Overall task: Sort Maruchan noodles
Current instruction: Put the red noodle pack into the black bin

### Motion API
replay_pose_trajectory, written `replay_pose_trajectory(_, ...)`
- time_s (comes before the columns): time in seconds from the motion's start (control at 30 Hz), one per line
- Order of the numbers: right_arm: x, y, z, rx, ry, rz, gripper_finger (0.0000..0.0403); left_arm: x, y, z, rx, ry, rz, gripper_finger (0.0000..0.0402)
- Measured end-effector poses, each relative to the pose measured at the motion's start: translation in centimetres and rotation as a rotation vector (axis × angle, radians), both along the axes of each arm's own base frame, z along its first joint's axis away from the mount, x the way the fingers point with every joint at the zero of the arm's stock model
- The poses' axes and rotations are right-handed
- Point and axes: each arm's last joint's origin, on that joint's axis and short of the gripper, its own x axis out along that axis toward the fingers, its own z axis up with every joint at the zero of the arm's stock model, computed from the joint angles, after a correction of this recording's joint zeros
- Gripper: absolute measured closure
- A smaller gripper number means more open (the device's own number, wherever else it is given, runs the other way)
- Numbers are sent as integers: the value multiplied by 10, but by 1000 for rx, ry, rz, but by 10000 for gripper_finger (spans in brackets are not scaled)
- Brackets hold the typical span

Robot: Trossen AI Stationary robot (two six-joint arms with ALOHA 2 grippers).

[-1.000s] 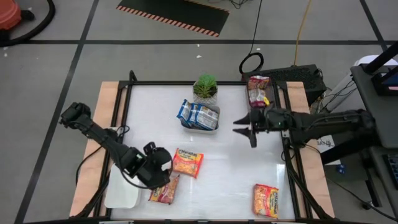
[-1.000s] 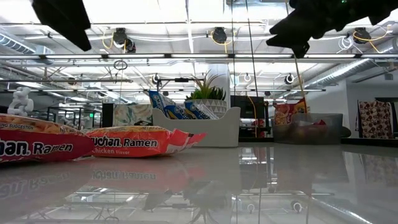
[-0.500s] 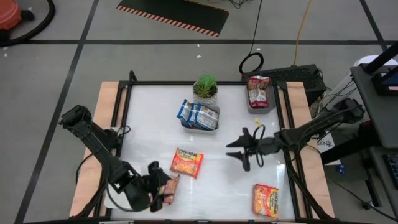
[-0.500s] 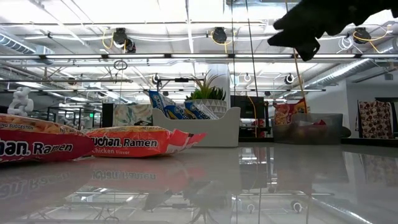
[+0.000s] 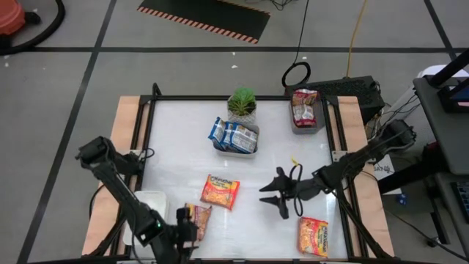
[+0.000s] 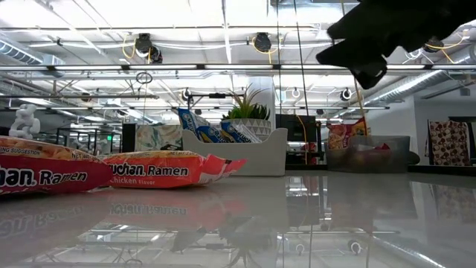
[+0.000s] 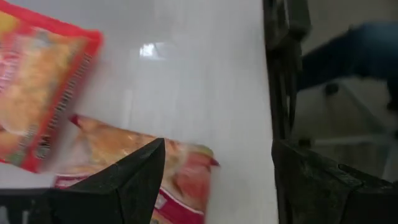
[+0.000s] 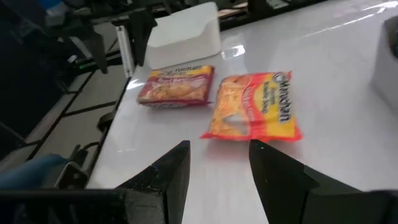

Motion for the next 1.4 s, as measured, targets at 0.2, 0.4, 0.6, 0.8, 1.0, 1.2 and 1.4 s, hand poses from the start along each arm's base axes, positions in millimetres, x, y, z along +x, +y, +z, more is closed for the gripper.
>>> replay_pose_trajectory(0.2, -6, 12, 0, 32, 0, 40, 243, 1, -28, -1, 33, 17, -55, 106)
replay_pose_trajectory(0.4, -12, 21, 1, 39, -4, 79, 243, 6, -49, 5, 139, 107, -51, 109)
replay_pose_trajectory(0.6, -16, 28, 1, 35, -6, 111, 243, -1, -62, 5, 192, 157, -16, 151)
replay_pose_trajectory(0.8, -18, 33, 4, 54, -33, 127, 243, -22, -75, -18, 238, 233, 15, 210)
replay_pose_trajectory(1.0, -21, 38, 7, 68, -55, 152, 243, -42, -66, -24, 356, 308, 153, 235)
replay_pose_trajectory(1.2, -21, 39, 7, 63, -62, 130, 243, -43, -64, -24, 383, 286, 175, 233)
replay_pose_trajectory(1.4, -22, 40, 9, 75, -79, 136, 243, -37, -69, -34, 396, 254, 132, 184)
